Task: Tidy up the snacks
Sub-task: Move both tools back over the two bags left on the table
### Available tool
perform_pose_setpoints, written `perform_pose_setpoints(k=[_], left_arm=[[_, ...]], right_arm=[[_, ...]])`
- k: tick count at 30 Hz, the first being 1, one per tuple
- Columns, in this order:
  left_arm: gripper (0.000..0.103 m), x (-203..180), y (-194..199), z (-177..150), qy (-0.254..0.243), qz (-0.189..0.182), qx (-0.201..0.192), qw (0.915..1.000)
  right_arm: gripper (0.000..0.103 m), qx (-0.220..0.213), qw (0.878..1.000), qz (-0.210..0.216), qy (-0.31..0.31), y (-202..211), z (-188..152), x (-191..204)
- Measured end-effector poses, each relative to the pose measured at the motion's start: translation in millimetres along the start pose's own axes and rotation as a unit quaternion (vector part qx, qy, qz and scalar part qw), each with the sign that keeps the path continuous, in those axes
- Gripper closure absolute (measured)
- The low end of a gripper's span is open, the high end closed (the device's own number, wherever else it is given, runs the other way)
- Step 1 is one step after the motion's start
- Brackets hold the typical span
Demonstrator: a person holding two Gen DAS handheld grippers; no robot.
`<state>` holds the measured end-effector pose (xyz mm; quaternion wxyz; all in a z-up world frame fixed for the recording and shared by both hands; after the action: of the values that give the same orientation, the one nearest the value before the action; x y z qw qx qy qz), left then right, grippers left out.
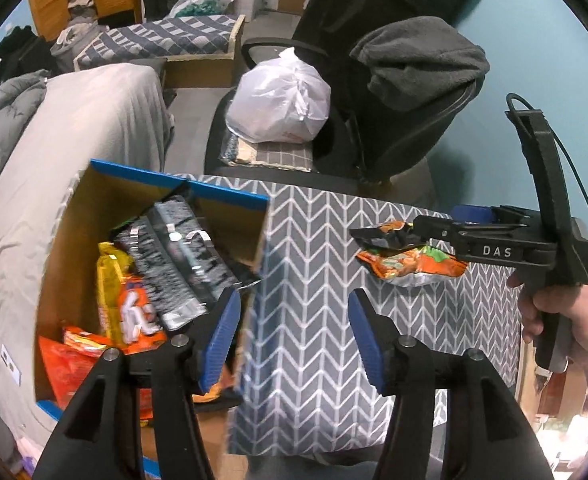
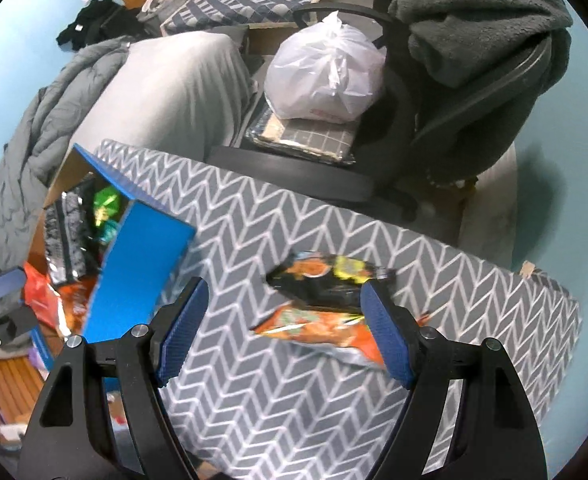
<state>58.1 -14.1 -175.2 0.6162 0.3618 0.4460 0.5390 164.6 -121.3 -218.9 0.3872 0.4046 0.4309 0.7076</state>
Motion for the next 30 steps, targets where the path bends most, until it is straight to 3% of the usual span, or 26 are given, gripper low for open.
perform_pose_setpoints(k=[4,7,14,22,30], left_arm=[[0.044,-16,-20,3,0.019,-0.001,0.023,0.9995],[0.035,-23,-38,3,0.049,0.003,0.041,0.9980],[0.035,-37,-79,-7,0.107,0.013,0.084,0.9907],[0.035,-45,-110,-16,0.157,0.032,0.103,0.9817],[0.034,-40,-139,-20,0.197,0.045,0.124,0.9714]], right_arm=[[0.024,0.019,0.999,0.001,0.040,-7,2,-13],[0.024,0.032,0.997,0.007,0.068,-14,3,-19],[0.024,0.064,0.990,0.033,0.124,-37,5,-27],[0.024,0.098,0.977,0.055,0.182,-71,9,-27],[0.024,0.132,0.969,0.089,0.188,-89,-2,-33]])
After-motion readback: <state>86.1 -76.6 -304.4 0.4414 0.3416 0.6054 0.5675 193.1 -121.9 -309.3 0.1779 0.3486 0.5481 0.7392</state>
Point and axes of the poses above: each gripper's, at about its wrist camera, not at the fingertips, and y roughly against the way its jaws point, x to its left, z to its top, the point moved 7 cm from there along -y, roughly the way its jaws point, and after that the axes turned 1 degree about z, right-handed, at the moved point
